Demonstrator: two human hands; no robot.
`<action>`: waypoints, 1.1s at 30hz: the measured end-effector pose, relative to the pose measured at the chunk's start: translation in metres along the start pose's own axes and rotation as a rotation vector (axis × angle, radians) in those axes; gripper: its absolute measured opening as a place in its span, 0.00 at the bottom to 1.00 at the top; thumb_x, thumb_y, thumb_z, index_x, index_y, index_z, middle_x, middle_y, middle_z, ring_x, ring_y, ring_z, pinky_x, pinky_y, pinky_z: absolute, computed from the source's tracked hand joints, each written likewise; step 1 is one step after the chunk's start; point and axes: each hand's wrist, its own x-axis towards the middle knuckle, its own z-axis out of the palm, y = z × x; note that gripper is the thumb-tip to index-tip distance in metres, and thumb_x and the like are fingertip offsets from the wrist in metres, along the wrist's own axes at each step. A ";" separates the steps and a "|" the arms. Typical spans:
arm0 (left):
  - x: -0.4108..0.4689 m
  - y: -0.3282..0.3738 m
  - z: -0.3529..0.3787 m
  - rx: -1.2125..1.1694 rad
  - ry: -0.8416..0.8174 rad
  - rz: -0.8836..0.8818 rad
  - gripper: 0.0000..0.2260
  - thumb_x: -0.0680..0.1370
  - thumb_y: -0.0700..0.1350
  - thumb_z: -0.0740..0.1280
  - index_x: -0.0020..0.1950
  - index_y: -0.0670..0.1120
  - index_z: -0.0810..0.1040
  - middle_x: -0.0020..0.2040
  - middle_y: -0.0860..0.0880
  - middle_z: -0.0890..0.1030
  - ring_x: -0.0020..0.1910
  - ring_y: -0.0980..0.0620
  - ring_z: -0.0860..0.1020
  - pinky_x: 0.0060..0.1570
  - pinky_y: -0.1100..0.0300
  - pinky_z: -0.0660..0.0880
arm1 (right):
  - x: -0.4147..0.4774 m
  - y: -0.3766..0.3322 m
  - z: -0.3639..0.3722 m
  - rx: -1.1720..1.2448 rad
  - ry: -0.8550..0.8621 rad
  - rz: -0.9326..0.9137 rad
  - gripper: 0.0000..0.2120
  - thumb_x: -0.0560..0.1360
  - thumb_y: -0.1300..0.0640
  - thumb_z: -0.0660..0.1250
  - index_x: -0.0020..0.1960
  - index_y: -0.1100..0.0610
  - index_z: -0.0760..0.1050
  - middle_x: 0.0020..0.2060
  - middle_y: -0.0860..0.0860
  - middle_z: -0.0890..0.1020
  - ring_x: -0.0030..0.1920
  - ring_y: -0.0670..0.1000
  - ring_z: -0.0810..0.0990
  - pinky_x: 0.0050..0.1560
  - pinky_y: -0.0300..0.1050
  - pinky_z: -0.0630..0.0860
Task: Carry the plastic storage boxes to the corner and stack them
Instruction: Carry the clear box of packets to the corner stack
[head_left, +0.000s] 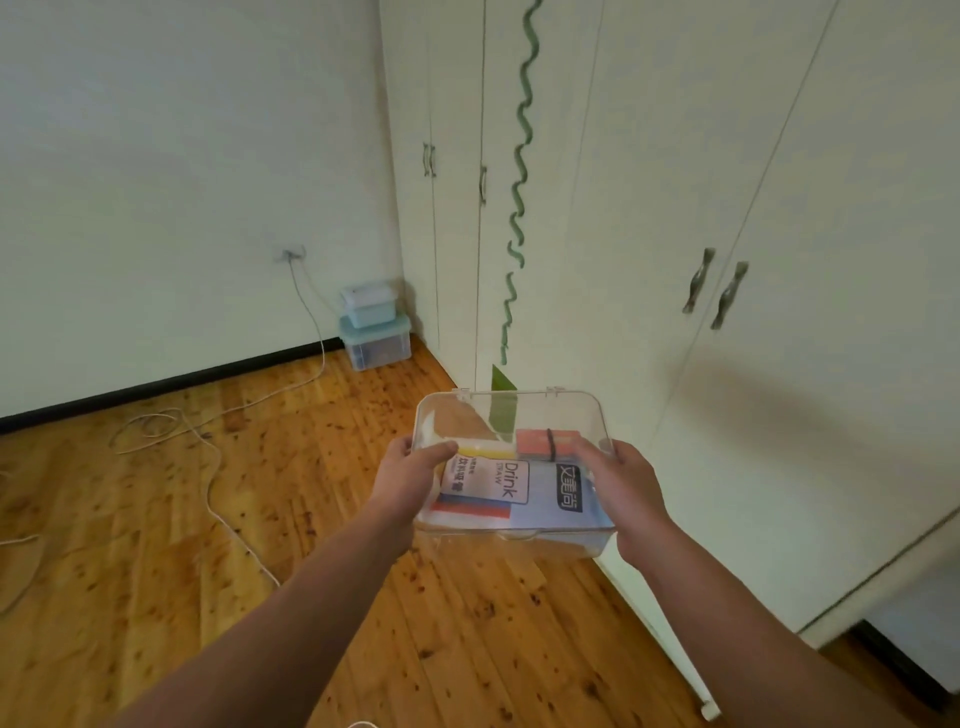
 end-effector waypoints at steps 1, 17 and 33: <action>0.008 0.002 0.001 -0.004 0.014 0.002 0.24 0.74 0.49 0.72 0.68 0.51 0.68 0.55 0.45 0.79 0.47 0.41 0.83 0.42 0.42 0.82 | 0.010 -0.002 0.004 -0.011 -0.009 -0.006 0.21 0.70 0.38 0.68 0.56 0.49 0.75 0.43 0.48 0.84 0.42 0.49 0.84 0.44 0.51 0.82; 0.140 0.064 0.059 -0.069 0.267 0.040 0.20 0.74 0.48 0.72 0.63 0.50 0.69 0.52 0.45 0.81 0.44 0.44 0.84 0.33 0.51 0.81 | 0.200 -0.065 0.042 -0.057 -0.261 -0.097 0.21 0.72 0.37 0.67 0.56 0.52 0.74 0.46 0.51 0.83 0.46 0.52 0.83 0.51 0.57 0.80; 0.264 0.111 0.052 -0.086 0.362 0.019 0.19 0.76 0.48 0.70 0.64 0.50 0.69 0.51 0.46 0.80 0.45 0.45 0.82 0.27 0.55 0.79 | 0.327 -0.104 0.135 -0.097 -0.356 -0.110 0.18 0.74 0.41 0.67 0.55 0.54 0.74 0.44 0.52 0.83 0.44 0.50 0.82 0.43 0.48 0.80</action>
